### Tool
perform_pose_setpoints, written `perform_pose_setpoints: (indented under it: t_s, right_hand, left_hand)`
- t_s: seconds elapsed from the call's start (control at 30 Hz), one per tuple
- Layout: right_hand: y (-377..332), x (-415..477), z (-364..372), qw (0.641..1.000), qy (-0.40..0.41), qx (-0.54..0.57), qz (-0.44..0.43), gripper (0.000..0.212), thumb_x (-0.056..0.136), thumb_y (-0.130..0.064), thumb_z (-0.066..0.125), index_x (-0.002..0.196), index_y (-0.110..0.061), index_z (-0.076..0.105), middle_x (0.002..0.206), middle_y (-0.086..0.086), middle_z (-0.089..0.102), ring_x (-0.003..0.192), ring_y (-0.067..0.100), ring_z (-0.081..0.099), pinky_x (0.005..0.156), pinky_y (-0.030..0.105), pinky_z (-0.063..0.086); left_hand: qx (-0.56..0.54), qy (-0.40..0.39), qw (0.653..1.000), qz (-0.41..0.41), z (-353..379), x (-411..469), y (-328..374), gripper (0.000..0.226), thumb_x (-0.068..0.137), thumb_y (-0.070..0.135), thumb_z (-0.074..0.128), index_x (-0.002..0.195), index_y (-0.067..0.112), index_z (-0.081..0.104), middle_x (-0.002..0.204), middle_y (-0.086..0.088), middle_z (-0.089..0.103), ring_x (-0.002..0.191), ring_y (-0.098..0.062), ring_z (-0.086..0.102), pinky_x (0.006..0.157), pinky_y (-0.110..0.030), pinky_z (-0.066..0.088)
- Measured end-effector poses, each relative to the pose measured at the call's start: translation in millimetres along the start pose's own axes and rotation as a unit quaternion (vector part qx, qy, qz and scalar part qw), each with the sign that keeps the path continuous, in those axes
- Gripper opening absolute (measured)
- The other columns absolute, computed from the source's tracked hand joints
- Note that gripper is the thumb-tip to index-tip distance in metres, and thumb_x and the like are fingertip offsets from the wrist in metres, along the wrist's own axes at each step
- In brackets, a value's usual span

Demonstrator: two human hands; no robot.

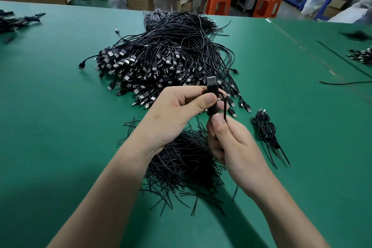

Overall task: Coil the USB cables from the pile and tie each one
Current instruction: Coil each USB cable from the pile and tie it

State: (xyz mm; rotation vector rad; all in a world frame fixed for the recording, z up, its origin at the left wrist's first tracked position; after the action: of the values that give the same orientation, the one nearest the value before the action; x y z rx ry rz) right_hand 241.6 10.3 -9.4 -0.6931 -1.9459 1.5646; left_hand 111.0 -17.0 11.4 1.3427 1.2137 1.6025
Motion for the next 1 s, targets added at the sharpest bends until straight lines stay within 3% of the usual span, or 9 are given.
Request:
perform_pose_setpoints:
  t_s: [0.07, 0.13, 0.2, 0.3, 0.4, 0.6, 0.77, 0.87, 1.0]
  right_hand:
    - [2.9, 0.5, -4.5, 0.999, 0.03, -0.028, 0.001, 0.039, 0.101, -0.049, 0.037, 0.069, -0.028, 0.041, 0.058, -0.012, 0.034, 0.053, 0.008, 0.028, 0.048, 0.021, 0.026]
    - [7.7, 1.5, -12.5, 0.997, 0.063, -0.045, 0.015, 0.042, 0.103, -0.049, 0.036, 0.067, -0.027, 0.041, 0.056, -0.012, 0.035, 0.05, 0.007, 0.029, 0.049, 0.023, 0.026]
    - [12.2, 2.6, -18.7, 0.995, 0.081, -0.058, 0.031, 0.047, 0.107, -0.048, 0.034, 0.065, -0.027, 0.039, 0.055, -0.013, 0.034, 0.049, 0.007, 0.028, 0.05, 0.024, 0.025]
    - [16.1, 3.5, -21.2, 0.994, 0.085, -0.057, 0.045, 0.051, 0.111, -0.043, 0.033, 0.065, -0.021, 0.037, 0.057, -0.011, 0.032, 0.049, 0.009, 0.027, 0.047, 0.021, 0.024]
    - [16.6, 3.4, -19.0, 0.994, 0.084, -0.043, 0.051, 0.048, 0.11, -0.041, 0.034, 0.068, -0.019, 0.037, 0.058, -0.008, 0.031, 0.049, 0.01, 0.026, 0.045, 0.02, 0.023]
    - [17.8, 1.3, -15.2, 0.995, 0.067, -0.043, 0.054, 0.048, 0.111, -0.04, 0.034, 0.073, -0.011, 0.03, 0.059, -0.008, 0.029, 0.05, 0.012, 0.024, 0.045, 0.016, 0.026]
    - [20.3, 0.7, -13.5, 0.996, 0.057, -0.026, 0.068, 0.049, 0.11, -0.042, 0.034, 0.075, -0.008, 0.032, 0.061, -0.007, 0.028, 0.051, 0.013, 0.023, 0.045, 0.02, 0.021]
    - [20.0, -0.1, -13.9, 0.996, 0.057, -0.007, 0.07, 0.045, 0.11, -0.04, 0.034, 0.075, -0.013, 0.035, 0.061, -0.007, 0.029, 0.05, 0.011, 0.023, 0.044, 0.018, 0.022]
    - [21.7, 0.2, -15.0, 0.995, 0.065, 0.009, 0.072, 0.043, 0.11, -0.04, 0.035, 0.074, -0.016, 0.037, 0.059, -0.008, 0.029, 0.05, 0.01, 0.023, 0.043, 0.016, 0.023]
  left_hand:
    - [0.078, -0.01, 0.997, -0.01, -4.9, 0.0, -1.0, 0.023, 0.101, 0.027, 0.061, 0.114, 0.018, 0.077, 0.112, 0.008, 0.079, 0.11, -0.011, 0.072, 0.096, -0.021, 0.053]
    - [0.236, -0.02, 0.971, -0.031, -14.5, -1.6, -3.1, 0.016, 0.1, 0.037, 0.065, 0.11, 0.039, 0.076, 0.107, 0.02, 0.077, 0.104, -0.004, 0.07, 0.092, -0.024, 0.055]
    - [0.408, -0.062, 0.908, -0.078, -23.7, -6.3, -8.9, 0.006, 0.093, 0.044, 0.071, 0.092, 0.045, 0.077, 0.094, 0.03, 0.072, 0.093, 0.008, 0.066, 0.086, -0.023, 0.054]
    - [0.547, -0.132, 0.806, -0.185, -32.0, -15.5, -24.6, 0.007, 0.088, 0.044, 0.078, 0.081, 0.042, 0.078, 0.082, 0.026, 0.071, 0.083, 0.004, 0.066, 0.075, -0.024, 0.055]
    - [0.597, -0.13, 0.759, -0.226, -33.6, -17.6, -29.6, 0.009, 0.08, 0.047, 0.084, 0.077, 0.041, 0.077, 0.073, 0.021, 0.068, 0.076, 0.0, 0.063, 0.061, -0.022, 0.047]
    - [0.615, -0.139, 0.745, -0.219, -23.3, -16.5, -31.0, 0.011, 0.081, 0.045, 0.083, 0.075, 0.04, 0.076, 0.07, 0.019, 0.067, 0.076, -0.005, 0.064, 0.06, -0.023, 0.044]
    - [0.629, -0.152, 0.738, -0.192, -18.6, -17.2, -31.7, 0.012, 0.087, 0.029, 0.066, 0.078, 0.033, 0.073, 0.065, 0.017, 0.063, 0.074, -0.008, 0.066, 0.068, -0.028, 0.057]
    - [0.603, -0.147, 0.76, -0.192, -22.7, -18.9, -30.5, 0.015, 0.083, 0.025, 0.062, 0.072, 0.033, 0.067, 0.07, 0.016, 0.066, 0.072, -0.002, 0.061, 0.059, -0.02, 0.045]
    - [0.542, -0.107, 0.814, -0.177, -35.1, -15.4, -24.3, 0.013, 0.086, 0.028, 0.069, 0.075, 0.035, 0.069, 0.075, 0.018, 0.069, 0.071, -0.002, 0.064, 0.066, -0.022, 0.054]
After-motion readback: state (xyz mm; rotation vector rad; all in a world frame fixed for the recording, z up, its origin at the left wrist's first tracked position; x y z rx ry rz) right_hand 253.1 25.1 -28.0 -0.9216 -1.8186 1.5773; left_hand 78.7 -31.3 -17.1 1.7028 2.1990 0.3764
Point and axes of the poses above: each hand's wrist, its own x-axis towards the middle knuckle, its own z-axis out of the palm, y = z × x, the point moved 6 cm from there along x, towards the middle knuckle
